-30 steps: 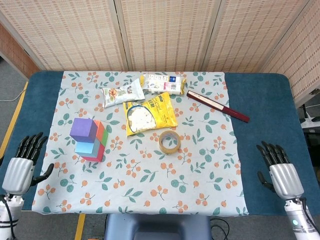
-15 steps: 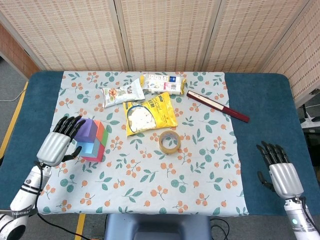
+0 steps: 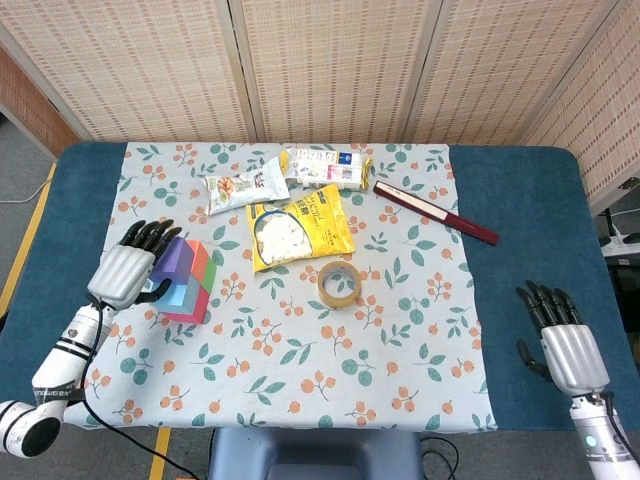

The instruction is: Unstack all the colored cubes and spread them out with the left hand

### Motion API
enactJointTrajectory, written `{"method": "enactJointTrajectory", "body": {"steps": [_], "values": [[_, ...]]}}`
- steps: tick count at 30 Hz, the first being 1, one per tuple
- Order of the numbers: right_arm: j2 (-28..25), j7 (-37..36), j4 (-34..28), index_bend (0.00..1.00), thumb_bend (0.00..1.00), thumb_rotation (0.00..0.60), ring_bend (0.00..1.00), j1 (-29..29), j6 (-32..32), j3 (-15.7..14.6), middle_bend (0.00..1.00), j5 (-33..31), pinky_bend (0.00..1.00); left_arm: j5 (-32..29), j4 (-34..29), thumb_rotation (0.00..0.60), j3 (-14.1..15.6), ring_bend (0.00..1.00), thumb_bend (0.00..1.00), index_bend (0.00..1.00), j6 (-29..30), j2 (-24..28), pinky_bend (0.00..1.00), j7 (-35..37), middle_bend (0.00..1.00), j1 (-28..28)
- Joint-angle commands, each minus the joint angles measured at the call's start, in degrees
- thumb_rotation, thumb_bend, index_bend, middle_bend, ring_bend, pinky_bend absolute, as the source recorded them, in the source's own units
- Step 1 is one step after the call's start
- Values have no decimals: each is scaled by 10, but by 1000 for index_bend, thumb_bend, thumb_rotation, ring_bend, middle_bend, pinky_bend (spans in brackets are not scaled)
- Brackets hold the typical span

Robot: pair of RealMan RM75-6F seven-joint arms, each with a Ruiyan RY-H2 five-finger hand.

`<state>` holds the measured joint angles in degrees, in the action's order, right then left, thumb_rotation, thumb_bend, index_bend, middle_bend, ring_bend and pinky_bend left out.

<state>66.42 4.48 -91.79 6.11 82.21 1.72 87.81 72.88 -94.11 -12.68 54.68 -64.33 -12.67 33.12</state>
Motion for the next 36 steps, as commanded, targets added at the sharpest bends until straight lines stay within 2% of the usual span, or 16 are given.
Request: {"method": "enactJointTrajectory", "body": {"steps": [1, 3, 5, 6, 8, 10, 13, 15, 19, 21, 22, 26, 30, 33, 36], "values": [[1, 0, -1, 0, 347, 600, 0, 0, 1, 1, 0, -2, 0, -35, -12, 600, 3, 50, 392, 0, -25, 13, 56, -19, 0, 14], [1, 1, -1, 0, 346, 600, 0, -1, 0, 2, 0, -4, 0, -40, -11, 600, 4, 135, 381, 0, -27, 13, 69, -18, 14, 17], [0, 2, -2, 0, 346, 600, 0, 0, -2, 1, 0, -5, 0, -36, -9, 600, 4, 253, 363, 0, -25, 11, 102, -10, 87, 20], [0, 2, -3, 0, 346, 600, 0, 0, -3, 2, 0, -6, 0, -30, -7, 600, 5, 308, 361, 0, -20, 10, 126, -4, 146, 20], [0, 3, -3, 0, 346, 600, 0, 0, -4, 2, 0, -8, 0, -20, -2, 600, 6, 418, 383, 5, -15, 7, 190, 7, 340, 21], [-1, 3, -4, 0, 346, 600, 0, 0, -5, 2, 0, -9, 0, -6, 5, 600, 9, 484, 408, 50, -7, 4, 238, 18, 483, 21], [-1, 4, -5, 0, 346, 600, 0, 1, -7, 2, 0, -11, 0, 14, 14, 600, 11, 538, 434, 174, 9, -1, 292, 38, 585, 19], [-1, 4, -5, 0, 346, 600, 0, 1, -8, 2, 0, -11, 0, 24, 20, 600, 11, 546, 438, 228, 20, -4, 310, 50, 604, 17], [-2, 5, -6, 0, 346, 600, 0, 1, -9, 1, 0, -11, 0, 35, 25, 600, 11, 548, 440, 264, 34, -7, 316, 60, 611, 15], [-2, 5, -6, 0, 347, 600, 0, 1, -10, 1, 0, -11, 0, 56, 35, 600, 9, 548, 440, 278, 65, -13, 317, 73, 611, 9], [-2, 6, -7, 0, 347, 600, 0, 1, -10, 0, 0, -9, 0, 74, 33, 600, 9, 548, 440, 280, 101, -8, 317, 76, 610, -5], [0, 9, -5, 0, 346, 600, 0, 3, -14, -1, 0, -11, 0, 141, -24, 600, 49, 540, 436, 278, 161, 38, 310, 108, 600, -52], [-1, 0, -8, 0, 346, 600, 0, 5, -22, -6, 0, -7, 0, 211, -64, 600, 96, 536, 429, 272, 215, 59, 298, 59, 590, -95], [-4, -7, -11, 0, 346, 600, 0, 4, -18, -8, 0, 1, 0, 262, -83, 600, 139, 534, 429, 259, 225, 63, 291, 40, 584, -118], [-6, -11, -13, 0, 346, 600, 0, 3, -16, -13, 0, 9, 0, 275, -82, 600, 164, 530, 430, 250, 229, 60, 280, 14, 577, -140]]}}
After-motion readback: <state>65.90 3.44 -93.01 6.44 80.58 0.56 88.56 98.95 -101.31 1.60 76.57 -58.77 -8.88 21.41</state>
